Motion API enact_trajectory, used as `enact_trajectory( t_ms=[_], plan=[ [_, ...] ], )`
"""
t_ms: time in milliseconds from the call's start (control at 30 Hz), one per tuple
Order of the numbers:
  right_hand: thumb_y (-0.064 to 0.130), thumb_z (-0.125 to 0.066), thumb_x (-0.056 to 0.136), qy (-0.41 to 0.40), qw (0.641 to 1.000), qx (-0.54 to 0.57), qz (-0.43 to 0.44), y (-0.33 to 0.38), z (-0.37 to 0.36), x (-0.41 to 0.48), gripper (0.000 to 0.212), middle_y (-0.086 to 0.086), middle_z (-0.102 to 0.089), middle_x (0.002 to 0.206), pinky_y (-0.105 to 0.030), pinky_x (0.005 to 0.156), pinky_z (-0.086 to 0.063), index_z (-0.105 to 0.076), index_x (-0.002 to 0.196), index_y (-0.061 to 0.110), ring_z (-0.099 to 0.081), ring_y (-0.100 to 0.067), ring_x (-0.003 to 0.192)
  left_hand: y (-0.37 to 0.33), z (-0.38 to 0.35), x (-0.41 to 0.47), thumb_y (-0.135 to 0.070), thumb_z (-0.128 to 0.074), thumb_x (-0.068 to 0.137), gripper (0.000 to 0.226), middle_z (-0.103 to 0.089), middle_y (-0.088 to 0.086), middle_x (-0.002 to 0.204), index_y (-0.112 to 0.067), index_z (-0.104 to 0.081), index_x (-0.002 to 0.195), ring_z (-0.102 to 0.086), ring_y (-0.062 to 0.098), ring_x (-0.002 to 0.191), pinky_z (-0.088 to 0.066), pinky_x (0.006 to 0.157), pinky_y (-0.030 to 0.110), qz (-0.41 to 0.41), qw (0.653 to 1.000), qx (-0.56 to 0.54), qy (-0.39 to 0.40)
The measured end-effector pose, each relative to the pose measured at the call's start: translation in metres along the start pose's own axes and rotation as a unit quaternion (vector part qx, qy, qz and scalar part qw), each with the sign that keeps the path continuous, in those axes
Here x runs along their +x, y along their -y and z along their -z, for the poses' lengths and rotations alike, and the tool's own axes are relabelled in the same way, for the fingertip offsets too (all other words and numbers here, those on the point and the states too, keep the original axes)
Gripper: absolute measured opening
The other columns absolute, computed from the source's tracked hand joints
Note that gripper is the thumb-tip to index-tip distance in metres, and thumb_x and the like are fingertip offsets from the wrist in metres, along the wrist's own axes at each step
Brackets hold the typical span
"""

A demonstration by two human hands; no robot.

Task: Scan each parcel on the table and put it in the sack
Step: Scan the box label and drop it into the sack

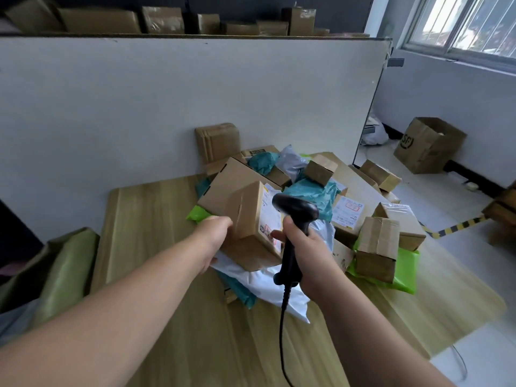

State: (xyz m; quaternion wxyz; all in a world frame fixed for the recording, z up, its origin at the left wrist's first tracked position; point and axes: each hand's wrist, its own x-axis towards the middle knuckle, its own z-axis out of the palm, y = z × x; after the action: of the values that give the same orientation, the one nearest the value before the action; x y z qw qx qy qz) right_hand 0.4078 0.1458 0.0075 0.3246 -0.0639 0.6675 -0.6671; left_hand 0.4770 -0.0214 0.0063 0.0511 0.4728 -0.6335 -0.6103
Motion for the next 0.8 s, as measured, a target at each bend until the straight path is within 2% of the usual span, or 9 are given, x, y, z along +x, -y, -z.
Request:
enact_trajectory(
  t_ms=[67, 100, 133, 233, 367, 433, 533, 633, 800],
  plan=[
    [0.054, -0.060, 0.092, 0.010, 1.000, -0.008, 0.000, 0.002, -0.004, -0.002, 0.023, 0.005, -0.074, 0.108, -0.060, 0.098, -0.048, -0.058, 0.102, 0.033, -0.062, -0.020, 0.108, -0.003, 0.003, -0.003, -0.066, -0.059, 0.077, 0.059, -0.054, -0.002, 0.121, -0.027, -0.053, 0.122, -0.047, 0.022, 0.109, -0.039, 0.079, 0.038, 0.019, 0.999, 0.008, 0.029],
    [0.054, -0.060, 0.092, 0.016, 1.000, -0.012, 0.000, 0.003, -0.006, -0.003, 0.023, 0.005, -0.074, 0.109, -0.060, 0.100, -0.047, -0.058, 0.103, 0.033, -0.062, -0.021, 0.109, -0.004, 0.003, -0.003, -0.069, -0.064, 0.070, 0.068, -0.056, -0.002, 0.118, -0.025, -0.055, 0.120, -0.049, 0.021, 0.108, -0.040, 0.080, 0.038, 0.024, 0.999, 0.021, 0.041],
    [0.054, -0.059, 0.093, 0.023, 1.000, -0.017, 0.001, 0.003, -0.008, -0.004, 0.024, 0.004, -0.074, 0.109, -0.060, 0.101, -0.046, -0.057, 0.103, 0.032, -0.062, -0.021, 0.110, -0.004, 0.003, -0.005, -0.066, -0.070, 0.066, 0.068, -0.059, -0.001, 0.114, -0.022, -0.057, 0.116, -0.052, 0.021, 0.103, -0.041, 0.078, 0.036, 0.021, 0.998, 0.030, 0.041],
    [0.053, -0.059, 0.093, 0.028, 0.999, -0.028, 0.001, 0.006, -0.011, -0.008, 0.025, 0.004, -0.074, 0.109, -0.060, 0.101, -0.047, -0.057, 0.103, 0.031, -0.062, -0.016, 0.106, -0.002, 0.004, -0.004, -0.042, -0.076, 0.073, 0.046, -0.067, 0.005, 0.098, -0.015, -0.064, 0.108, -0.060, 0.019, 0.089, -0.044, 0.066, 0.029, 0.019, 0.999, 0.005, 0.036],
    [0.051, -0.060, 0.093, 0.030, 0.999, -0.023, 0.004, 0.015, -0.009, -0.011, 0.022, 0.000, -0.072, 0.108, -0.061, 0.087, -0.055, -0.056, 0.101, 0.031, -0.063, -0.015, 0.101, 0.003, 0.019, -0.003, -0.022, -0.075, 0.076, 0.028, -0.071, 0.007, 0.095, -0.012, -0.066, 0.100, -0.063, 0.021, 0.094, -0.053, 0.082, 0.037, 0.017, 0.995, -0.076, 0.058],
    [0.049, -0.061, 0.093, 0.032, 0.999, -0.027, 0.020, 0.019, -0.011, -0.011, 0.023, -0.003, -0.073, 0.106, -0.053, 0.076, -0.060, -0.058, 0.103, 0.028, -0.065, -0.018, 0.100, 0.003, 0.032, -0.005, -0.013, -0.074, 0.076, 0.020, -0.071, 0.007, 0.088, -0.010, -0.065, 0.094, -0.063, 0.021, 0.091, -0.052, 0.084, 0.037, 0.002, 0.994, -0.100, 0.050],
    [0.044, -0.063, 0.094, 0.049, 0.998, -0.014, 0.026, 0.030, -0.022, -0.013, 0.029, -0.005, -0.075, 0.086, -0.042, 0.072, -0.058, -0.060, 0.104, 0.017, -0.072, -0.022, 0.078, 0.001, 0.058, -0.010, -0.003, -0.069, 0.078, 0.031, -0.071, 0.014, 0.098, -0.001, -0.062, 0.108, -0.066, 0.021, 0.089, -0.054, 0.082, 0.035, -0.009, 0.991, -0.126, 0.045],
    [0.041, -0.063, 0.094, 0.092, 0.996, 0.004, -0.005, 0.042, -0.042, -0.020, 0.034, -0.005, -0.069, 0.064, -0.032, 0.052, -0.055, -0.057, 0.101, 0.008, -0.062, -0.020, 0.051, 0.002, 0.088, -0.015, 0.009, -0.064, 0.078, 0.039, -0.070, 0.020, 0.105, 0.007, -0.058, 0.116, -0.069, 0.025, 0.089, -0.059, 0.076, 0.034, -0.022, 0.988, -0.150, 0.043],
    [0.043, -0.065, 0.093, 0.158, 0.986, -0.011, -0.042, 0.056, -0.086, -0.034, 0.037, -0.007, -0.058, 0.061, -0.028, 0.045, -0.047, -0.052, 0.095, 0.009, -0.052, -0.019, 0.046, 0.016, 0.142, -0.023, 0.015, -0.061, 0.076, 0.054, -0.067, 0.023, 0.110, 0.006, -0.047, 0.127, -0.067, 0.031, 0.093, -0.060, 0.068, 0.034, -0.032, 0.985, -0.169, -0.001]
  ],
)
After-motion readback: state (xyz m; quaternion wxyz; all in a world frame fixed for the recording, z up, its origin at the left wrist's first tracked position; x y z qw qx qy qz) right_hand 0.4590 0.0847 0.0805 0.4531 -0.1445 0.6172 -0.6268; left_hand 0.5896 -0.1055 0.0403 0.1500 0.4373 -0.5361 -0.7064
